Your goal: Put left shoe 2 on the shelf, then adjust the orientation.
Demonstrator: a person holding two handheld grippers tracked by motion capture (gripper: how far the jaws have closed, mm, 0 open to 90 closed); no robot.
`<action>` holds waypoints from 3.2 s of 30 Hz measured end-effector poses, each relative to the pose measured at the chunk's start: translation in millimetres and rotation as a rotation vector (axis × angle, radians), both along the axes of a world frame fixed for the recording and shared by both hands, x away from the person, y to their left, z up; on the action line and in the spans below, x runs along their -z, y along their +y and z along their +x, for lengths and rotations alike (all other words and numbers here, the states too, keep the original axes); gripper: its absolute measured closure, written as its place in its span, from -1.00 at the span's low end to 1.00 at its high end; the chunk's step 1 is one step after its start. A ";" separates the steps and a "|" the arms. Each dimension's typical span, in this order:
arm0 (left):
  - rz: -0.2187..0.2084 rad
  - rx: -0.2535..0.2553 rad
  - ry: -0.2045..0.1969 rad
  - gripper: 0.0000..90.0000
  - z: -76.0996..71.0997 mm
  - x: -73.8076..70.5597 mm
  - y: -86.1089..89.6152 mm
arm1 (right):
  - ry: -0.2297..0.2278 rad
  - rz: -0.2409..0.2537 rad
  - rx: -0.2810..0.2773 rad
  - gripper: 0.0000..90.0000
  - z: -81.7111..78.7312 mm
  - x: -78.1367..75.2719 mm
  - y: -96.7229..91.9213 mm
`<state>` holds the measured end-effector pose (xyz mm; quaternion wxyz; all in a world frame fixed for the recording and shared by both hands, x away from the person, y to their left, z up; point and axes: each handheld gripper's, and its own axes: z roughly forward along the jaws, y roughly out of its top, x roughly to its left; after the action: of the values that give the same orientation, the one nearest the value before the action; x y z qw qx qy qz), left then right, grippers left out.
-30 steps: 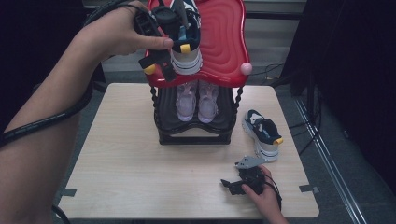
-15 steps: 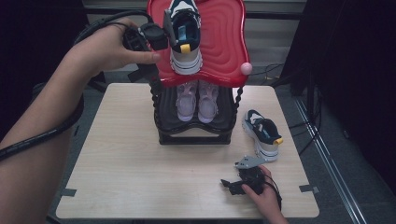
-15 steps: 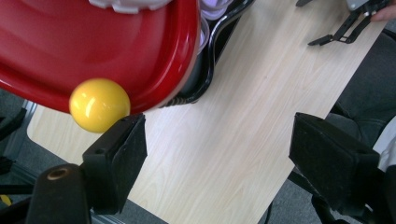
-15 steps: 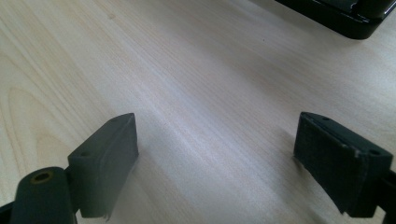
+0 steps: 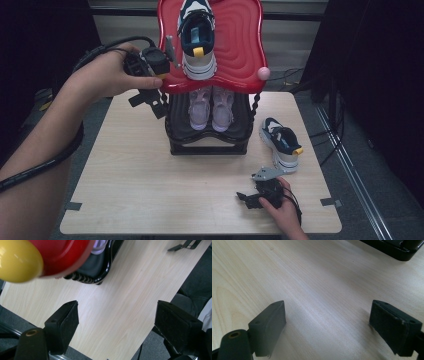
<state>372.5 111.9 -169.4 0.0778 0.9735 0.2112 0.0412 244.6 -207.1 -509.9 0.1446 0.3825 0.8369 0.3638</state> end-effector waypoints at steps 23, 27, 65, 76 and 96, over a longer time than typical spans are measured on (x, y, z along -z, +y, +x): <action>0.095 -0.042 0.064 -0.57 -7.0 69.0 28.0 | -0.003 0.001 0.001 -0.71 0.1 0.1 0.1; 0.100 -0.045 0.078 -0.57 -8.1 84.0 31.6 | -0.003 0.001 0.001 -0.71 0.1 0.1 0.1; -0.277 -0.210 -0.092 -0.58 -26.5 277.3 49.6 | -0.006 -0.004 -0.039 -0.72 -0.1 0.2 -5.0; -0.392 -0.268 -0.182 -0.61 -32.8 311.5 52.2 | 0.009 0.000 -0.053 -0.70 0.8 -1.3 -7.0; -0.555 -0.325 -0.306 -0.78 -45.8 340.3 61.0 | 0.024 -0.021 -0.134 -0.57 23.4 -62.3 -28.9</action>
<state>326.7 172.9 -509.7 0.3623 0.8516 0.3522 0.1394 268.0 -235.9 -447.6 0.1140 0.3284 0.8661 0.3591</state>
